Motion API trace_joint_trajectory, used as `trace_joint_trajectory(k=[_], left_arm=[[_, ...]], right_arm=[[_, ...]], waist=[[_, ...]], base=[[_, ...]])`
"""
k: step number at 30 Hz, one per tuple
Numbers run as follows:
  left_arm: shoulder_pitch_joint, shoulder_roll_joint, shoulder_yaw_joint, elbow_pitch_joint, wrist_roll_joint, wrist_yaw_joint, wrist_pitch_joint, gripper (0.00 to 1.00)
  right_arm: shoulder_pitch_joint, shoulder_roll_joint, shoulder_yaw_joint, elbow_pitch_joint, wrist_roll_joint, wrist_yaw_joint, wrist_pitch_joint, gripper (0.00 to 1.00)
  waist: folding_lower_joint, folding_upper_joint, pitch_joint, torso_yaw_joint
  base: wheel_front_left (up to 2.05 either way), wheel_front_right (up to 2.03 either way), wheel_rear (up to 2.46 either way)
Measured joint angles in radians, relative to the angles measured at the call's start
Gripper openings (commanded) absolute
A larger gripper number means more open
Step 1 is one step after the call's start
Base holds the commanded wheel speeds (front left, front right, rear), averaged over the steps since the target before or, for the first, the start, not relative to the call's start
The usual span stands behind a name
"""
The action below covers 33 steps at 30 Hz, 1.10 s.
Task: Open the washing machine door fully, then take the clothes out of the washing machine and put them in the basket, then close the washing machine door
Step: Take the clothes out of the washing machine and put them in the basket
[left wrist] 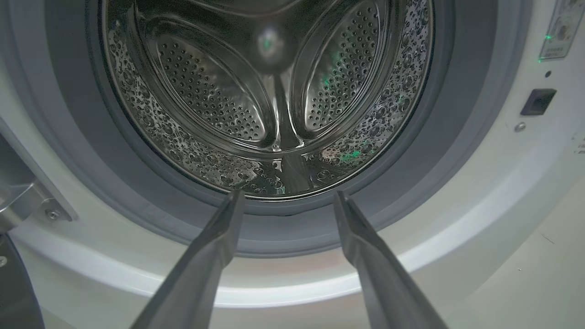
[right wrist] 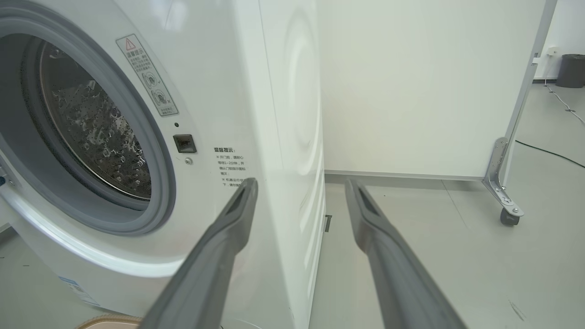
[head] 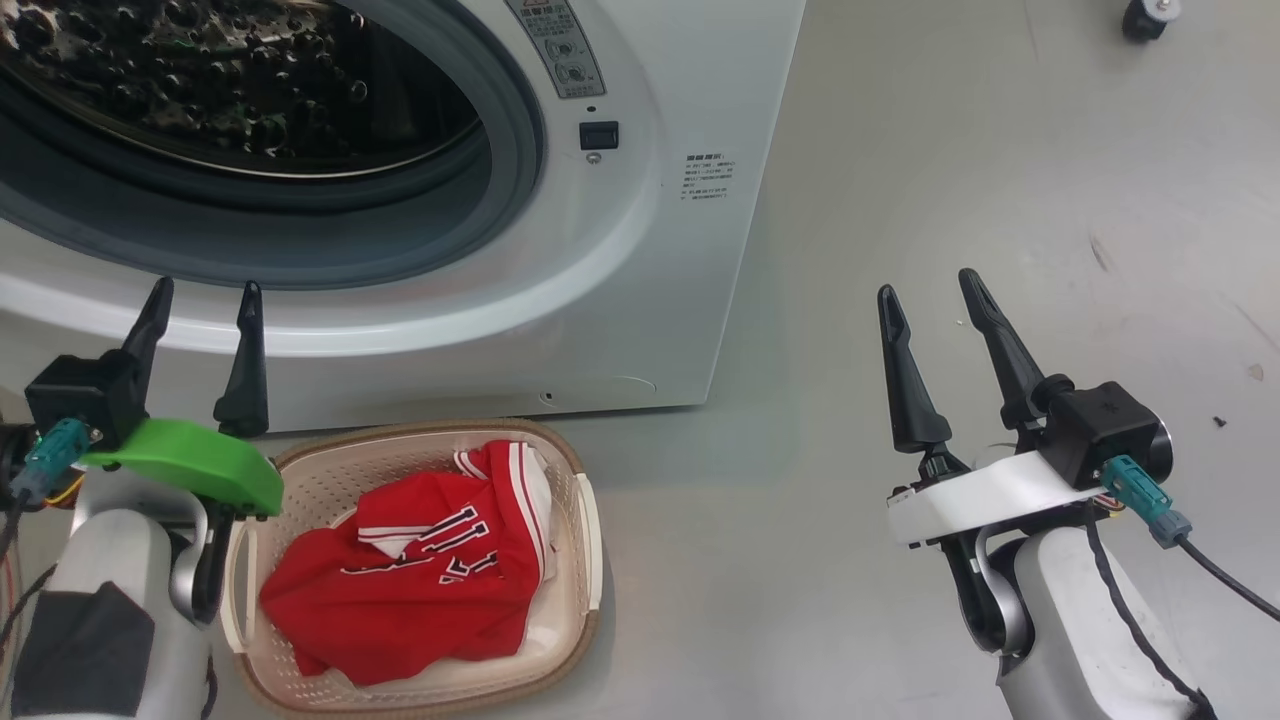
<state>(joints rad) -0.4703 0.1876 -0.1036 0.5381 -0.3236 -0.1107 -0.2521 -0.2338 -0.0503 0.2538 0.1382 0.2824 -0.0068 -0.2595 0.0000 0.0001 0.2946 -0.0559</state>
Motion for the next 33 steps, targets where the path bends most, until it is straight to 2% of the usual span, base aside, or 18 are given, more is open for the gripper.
trace_joint_trajectory(k=[17,33], left_arm=[[0.238,-0.057,0.039,-0.173,0.037,0.026,0.0,1.0],[0.39,-0.077,0.063,-0.267,0.058,0.035,0.0,1.0]], right_arm=[[0.108,0.001,-0.019,0.005,0.0,0.024,0.0,1.0],[0.153,0.001,-0.005,0.01,0.008,0.041,0.0,1.0]], waist=[[0.0,0.0,-0.186,0.049],[0.0,0.0,-0.25,0.038]], base=[[0.0,0.0,0.0],[0.0,0.0,0.0]])
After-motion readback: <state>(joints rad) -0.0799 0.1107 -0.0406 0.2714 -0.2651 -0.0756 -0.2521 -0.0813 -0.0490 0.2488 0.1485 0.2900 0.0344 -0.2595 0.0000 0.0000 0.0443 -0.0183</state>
